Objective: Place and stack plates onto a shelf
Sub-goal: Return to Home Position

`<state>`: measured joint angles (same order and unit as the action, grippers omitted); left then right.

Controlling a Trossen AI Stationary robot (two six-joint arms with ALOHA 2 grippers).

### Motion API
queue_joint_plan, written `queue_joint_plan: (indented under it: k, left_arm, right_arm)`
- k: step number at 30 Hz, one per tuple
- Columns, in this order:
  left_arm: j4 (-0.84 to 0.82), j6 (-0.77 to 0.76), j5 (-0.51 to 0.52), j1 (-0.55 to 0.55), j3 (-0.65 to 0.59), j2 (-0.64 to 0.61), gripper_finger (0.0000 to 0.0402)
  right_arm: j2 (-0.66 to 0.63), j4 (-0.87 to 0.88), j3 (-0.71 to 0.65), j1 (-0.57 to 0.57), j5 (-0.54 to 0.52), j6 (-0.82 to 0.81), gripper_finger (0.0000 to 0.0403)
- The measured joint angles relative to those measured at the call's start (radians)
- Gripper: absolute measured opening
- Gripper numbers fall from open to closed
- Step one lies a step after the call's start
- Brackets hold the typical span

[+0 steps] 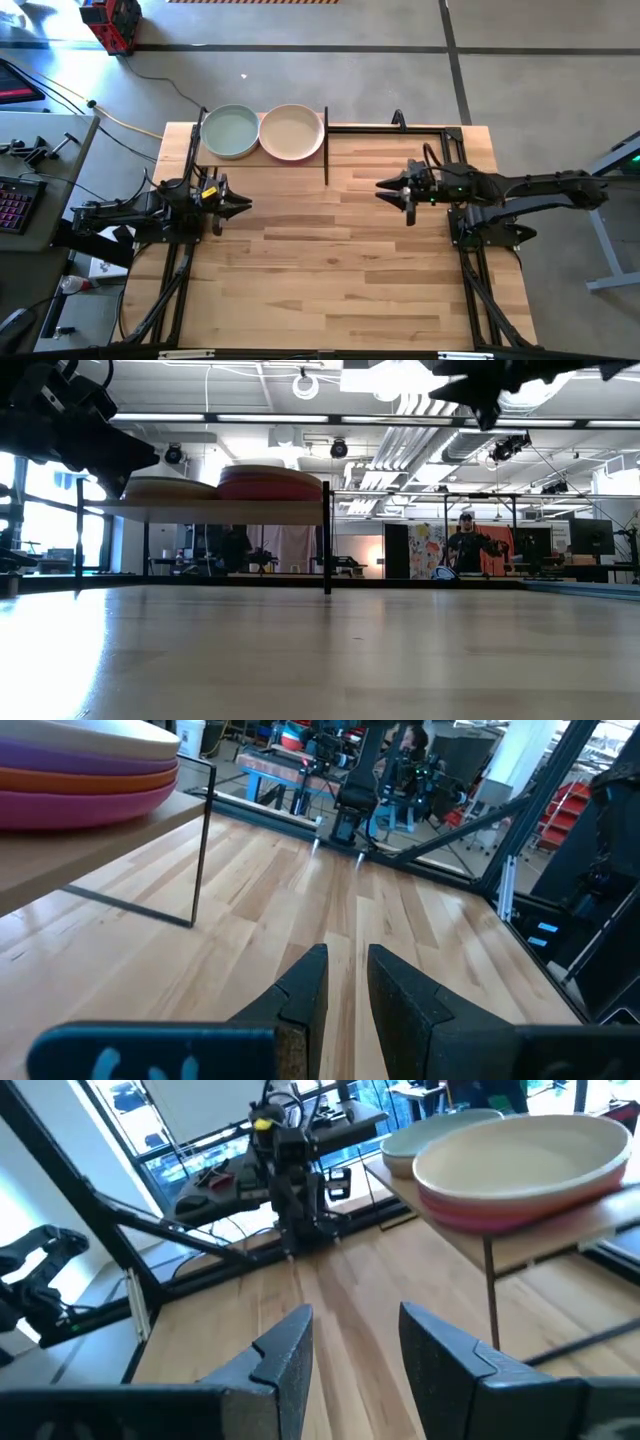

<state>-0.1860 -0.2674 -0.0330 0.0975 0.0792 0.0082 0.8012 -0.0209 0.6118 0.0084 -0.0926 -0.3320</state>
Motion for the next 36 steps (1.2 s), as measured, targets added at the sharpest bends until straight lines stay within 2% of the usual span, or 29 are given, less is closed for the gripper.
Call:
queue_joint_plan:
  k: [11, 19, 28, 36]
  left_arm:
    - [0.000, 0.000, 0.000, 0.000, 0.000, 0.000, 0.0062]
    - [0.000, 0.000, 0.000, 0.000, 0.000, 0.000, 0.0062]
    - [0.000, 0.000, 0.000, 0.000, 0.000, 0.000, 0.0062]
    - [0.000, 0.000, 0.000, 0.000, 0.000, 0.000, 0.0062]
  right_arm:
    - [-0.353, 0.009, -0.272, -0.003, 0.041, 0.025, 0.0133]
    - [-0.556, 0.016, -0.388, -0.003, 0.043, 0.071, 0.0133]
    - [-0.697, 0.018, -0.471, -0.003, 0.044, 0.079, 0.0133]
    - [-0.732, 0.009, -0.523, -0.003, 0.044, 0.074, 0.0133]
